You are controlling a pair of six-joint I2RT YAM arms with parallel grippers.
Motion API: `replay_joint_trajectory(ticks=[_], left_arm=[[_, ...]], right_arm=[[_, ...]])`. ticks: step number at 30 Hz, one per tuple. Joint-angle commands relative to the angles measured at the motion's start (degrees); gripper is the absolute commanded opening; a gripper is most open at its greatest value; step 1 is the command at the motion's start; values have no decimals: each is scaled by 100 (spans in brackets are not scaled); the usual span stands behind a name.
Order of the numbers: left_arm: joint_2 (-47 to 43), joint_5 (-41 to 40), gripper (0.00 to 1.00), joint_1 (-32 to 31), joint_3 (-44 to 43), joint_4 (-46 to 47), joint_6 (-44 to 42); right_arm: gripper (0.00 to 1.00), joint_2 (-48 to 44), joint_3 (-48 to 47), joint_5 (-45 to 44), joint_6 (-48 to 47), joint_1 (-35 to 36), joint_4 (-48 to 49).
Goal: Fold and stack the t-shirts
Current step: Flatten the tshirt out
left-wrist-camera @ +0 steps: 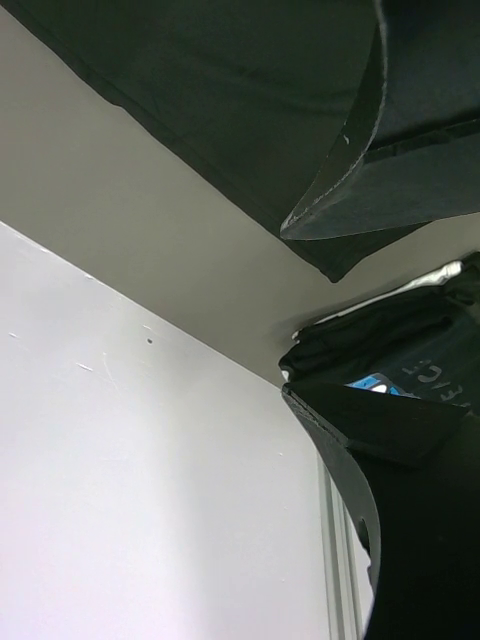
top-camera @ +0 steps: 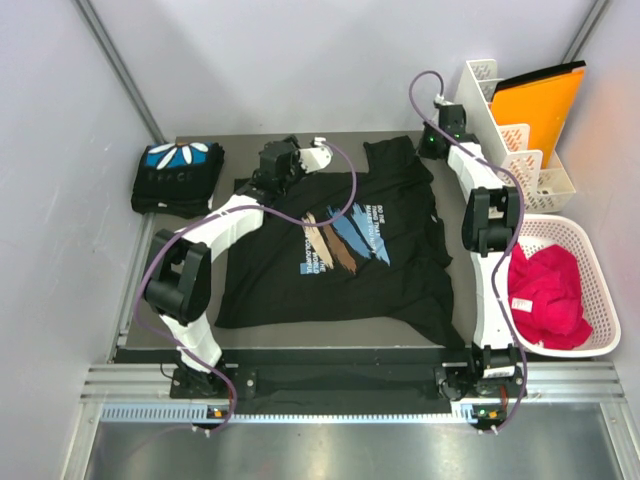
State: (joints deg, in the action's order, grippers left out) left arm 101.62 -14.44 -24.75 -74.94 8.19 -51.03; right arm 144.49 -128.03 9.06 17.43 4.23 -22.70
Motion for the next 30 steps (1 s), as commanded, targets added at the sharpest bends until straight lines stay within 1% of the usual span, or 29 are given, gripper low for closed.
replay_joint_trajectory(ticks=[1,11,18,21,24,26,30], left_arm=[[-64,-7,64,-21,-162,456,-4],[42,20,64,-21,-241,517,-39],[24,-24,64,-21,-206,553,-74],[-2,-24,64,-21,-135,570,-153],[-20,-24,64,-30,-135,570,-171],[-37,-33,64,-38,-135,570,-180],[-90,2,64,-38,-118,553,-250]], right_arm=[[0,-219,-346,43,-600,104,-489],[0,-210,-144,114,-574,104,-622],[0,-52,-73,210,-399,113,-376],[0,219,-336,298,-109,104,-384],[0,299,-372,333,15,104,-323],[0,291,-355,237,145,104,-410],[0,-7,-126,-53,182,113,-761]])
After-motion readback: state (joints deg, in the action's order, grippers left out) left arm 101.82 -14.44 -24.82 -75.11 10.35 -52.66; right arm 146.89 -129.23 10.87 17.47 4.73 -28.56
